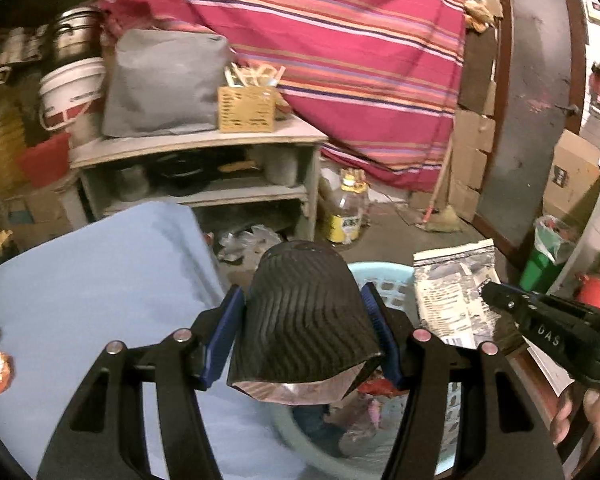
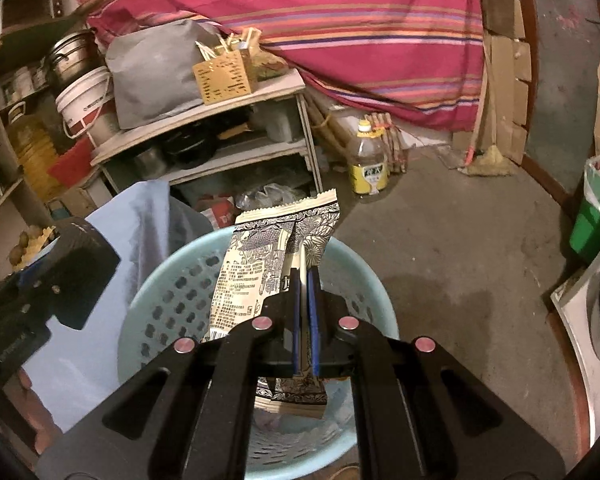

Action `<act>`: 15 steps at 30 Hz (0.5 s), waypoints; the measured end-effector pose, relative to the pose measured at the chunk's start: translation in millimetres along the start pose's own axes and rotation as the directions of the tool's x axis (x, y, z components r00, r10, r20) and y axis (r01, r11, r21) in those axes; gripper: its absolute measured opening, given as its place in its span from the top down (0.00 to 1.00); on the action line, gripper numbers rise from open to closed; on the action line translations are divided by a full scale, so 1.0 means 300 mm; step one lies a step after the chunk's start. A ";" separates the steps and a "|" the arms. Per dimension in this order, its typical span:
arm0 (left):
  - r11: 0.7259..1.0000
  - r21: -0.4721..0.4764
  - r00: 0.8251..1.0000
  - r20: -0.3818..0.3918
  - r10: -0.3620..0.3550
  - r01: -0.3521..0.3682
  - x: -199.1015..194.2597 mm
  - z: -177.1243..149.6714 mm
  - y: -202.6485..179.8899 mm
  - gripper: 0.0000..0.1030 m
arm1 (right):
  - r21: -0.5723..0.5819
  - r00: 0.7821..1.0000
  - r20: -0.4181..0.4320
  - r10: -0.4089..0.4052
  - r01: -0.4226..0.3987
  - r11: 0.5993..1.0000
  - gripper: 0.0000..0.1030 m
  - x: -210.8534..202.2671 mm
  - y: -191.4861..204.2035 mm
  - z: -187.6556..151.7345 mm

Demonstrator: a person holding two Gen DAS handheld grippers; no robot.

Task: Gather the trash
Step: 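Carry the black cup and silver wrapper over the basket with both grippers, then open both grippers to drop the black cup and silver wrapper into the basket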

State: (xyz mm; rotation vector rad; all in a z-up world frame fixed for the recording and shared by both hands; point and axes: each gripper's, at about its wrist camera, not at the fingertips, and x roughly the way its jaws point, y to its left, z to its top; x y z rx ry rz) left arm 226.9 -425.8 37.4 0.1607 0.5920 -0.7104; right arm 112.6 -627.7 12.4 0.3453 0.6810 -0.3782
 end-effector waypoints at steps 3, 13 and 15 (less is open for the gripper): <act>1.000 0.005 1.000 -0.024 -0.008 0.008 0.042 -0.007 -0.026 0.42 | 0.004 1.000 -0.009 -0.002 0.003 1.000 0.95 0.008 -0.013 -0.007; 1.000 0.022 1.000 0.005 0.015 -0.015 0.007 0.001 -0.039 0.25 | -0.002 1.000 -0.022 0.012 -0.012 1.000 0.95 0.033 0.015 -0.004; 0.999 0.013 0.999 0.013 0.029 -0.030 -0.012 0.000 -0.015 0.23 | -0.010 0.999 -0.030 0.013 -0.013 1.000 0.95 0.045 0.030 -0.006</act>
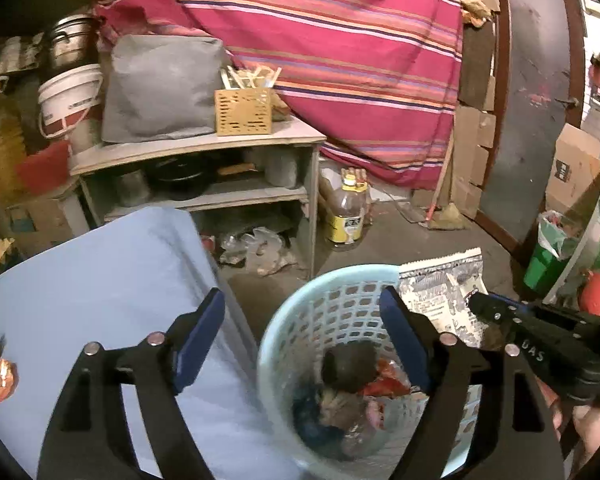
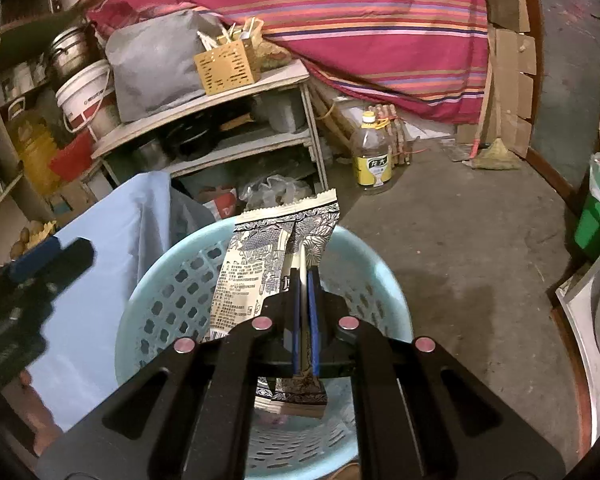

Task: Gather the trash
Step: 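Open both grippers to drop the black cup and silver wrapper into the basket, then move both grippers back over the table toward the brown pad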

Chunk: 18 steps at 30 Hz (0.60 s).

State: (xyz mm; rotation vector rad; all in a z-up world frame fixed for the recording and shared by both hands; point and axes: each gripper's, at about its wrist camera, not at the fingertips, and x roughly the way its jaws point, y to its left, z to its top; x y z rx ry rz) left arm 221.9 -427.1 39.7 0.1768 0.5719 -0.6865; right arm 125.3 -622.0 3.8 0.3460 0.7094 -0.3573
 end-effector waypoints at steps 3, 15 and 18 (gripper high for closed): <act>1.000 -0.009 1.000 0.010 0.025 -0.025 -0.030 -0.001 0.041 0.20 | -0.010 1.000 -0.012 0.004 -0.004 1.000 0.94 0.024 0.024 -0.002; 0.990 -0.095 0.994 0.026 0.108 -0.105 -0.155 -0.035 0.238 0.13 | -0.007 1.000 0.000 0.007 -0.007 1.000 0.19 0.049 0.094 0.009; 0.984 -0.118 0.990 0.027 0.135 -0.131 -0.195 -0.060 0.311 0.13 | -0.026 1.000 0.016 0.000 0.001 1.000 0.12 0.035 0.138 0.005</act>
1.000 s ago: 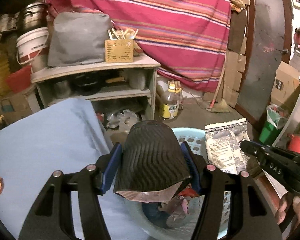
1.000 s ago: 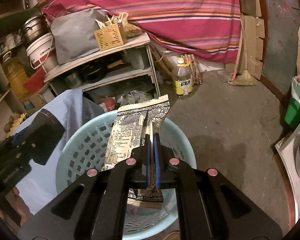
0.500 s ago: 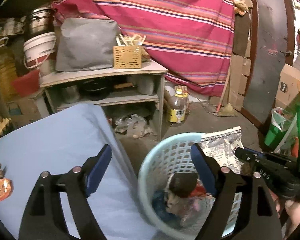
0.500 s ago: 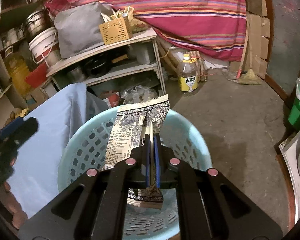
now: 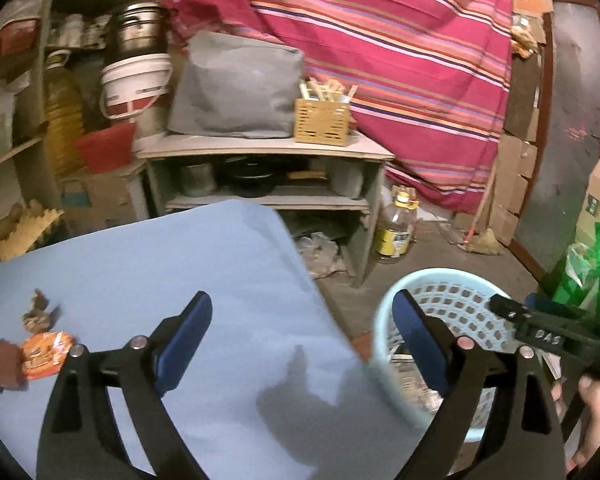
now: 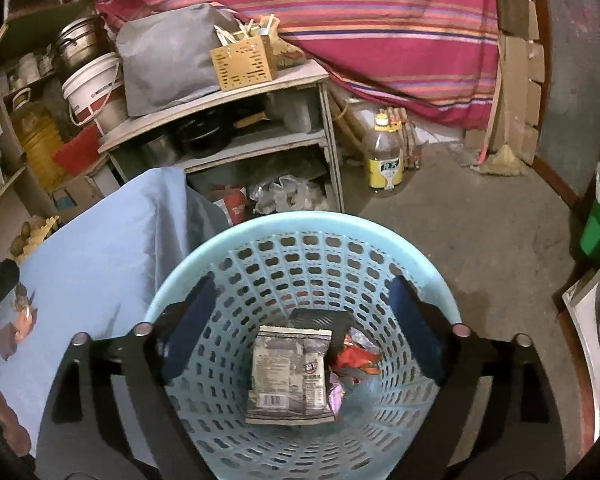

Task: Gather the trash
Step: 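Move both grippers back over the table toward the brown pad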

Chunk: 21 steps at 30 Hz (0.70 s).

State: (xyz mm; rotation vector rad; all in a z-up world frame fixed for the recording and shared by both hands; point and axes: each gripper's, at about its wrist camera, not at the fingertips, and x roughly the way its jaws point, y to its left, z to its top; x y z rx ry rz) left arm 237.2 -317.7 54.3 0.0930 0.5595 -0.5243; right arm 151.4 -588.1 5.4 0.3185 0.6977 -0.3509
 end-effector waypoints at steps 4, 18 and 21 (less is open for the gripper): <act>0.999 -0.034 0.999 -0.008 0.035 -0.036 -0.043 -0.022 0.127 0.12 | -0.030 1.000 0.022 -0.012 0.012 0.999 0.06 -0.015 0.082 -0.006; 0.960 -0.100 0.966 -0.024 0.259 -0.260 -0.229 -0.177 0.630 0.04 | -0.200 0.993 0.042 0.107 -0.096 0.975 0.04 -0.008 0.544 -0.066; 0.948 -0.090 0.952 -0.051 0.301 -0.305 -0.237 -0.216 0.727 0.04 | -0.238 0.992 0.053 0.115 -0.100 0.966 0.04 0.015 0.632 -0.082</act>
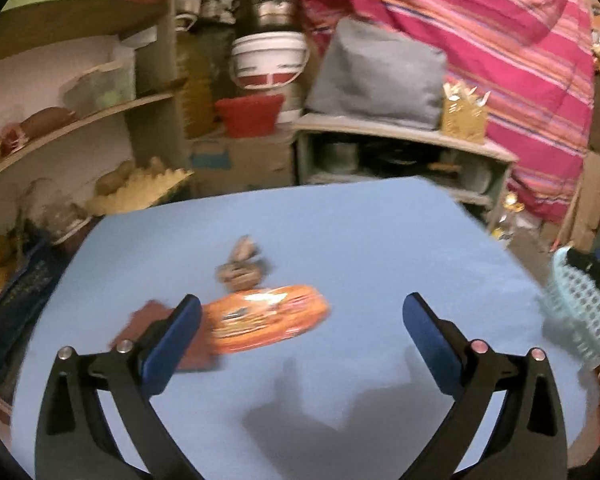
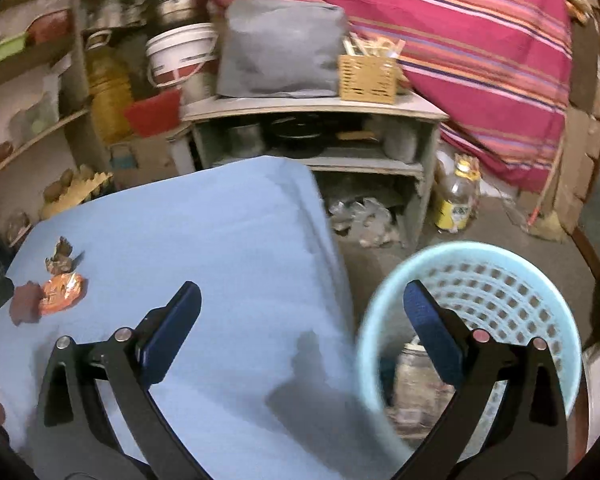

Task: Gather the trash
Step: 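Move both grippers back over the table toward the brown pad, then grasp the brown scouring pad with the left gripper and lift it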

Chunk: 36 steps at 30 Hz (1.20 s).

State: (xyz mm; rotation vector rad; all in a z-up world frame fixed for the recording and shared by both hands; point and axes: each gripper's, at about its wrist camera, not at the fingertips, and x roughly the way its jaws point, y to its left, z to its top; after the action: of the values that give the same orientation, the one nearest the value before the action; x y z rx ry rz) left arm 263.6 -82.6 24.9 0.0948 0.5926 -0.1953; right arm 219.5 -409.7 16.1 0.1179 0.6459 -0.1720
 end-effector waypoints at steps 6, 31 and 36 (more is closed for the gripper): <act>0.993 -0.076 0.996 -0.018 0.088 -0.089 0.043 -0.037 0.205 0.04 | -0.025 0.999 -0.006 0.035 -0.035 0.999 0.04 0.089 0.157 0.002; 0.984 -0.171 0.985 -0.173 0.021 -0.051 0.173 -0.107 0.388 0.04 | -0.076 0.998 -0.060 -0.032 0.028 0.997 0.04 0.222 0.389 -0.024; 0.988 -0.144 0.972 -0.234 0.021 -0.056 0.241 -0.117 0.343 0.04 | -0.097 0.997 -0.073 -0.016 0.009 0.995 0.04 0.240 0.431 -0.033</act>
State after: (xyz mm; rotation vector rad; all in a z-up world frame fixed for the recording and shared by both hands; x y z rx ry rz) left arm 324.7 11.7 -41.4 -0.0169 0.8365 -0.1016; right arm 295.5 -290.2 -28.2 0.0267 0.7274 -0.1489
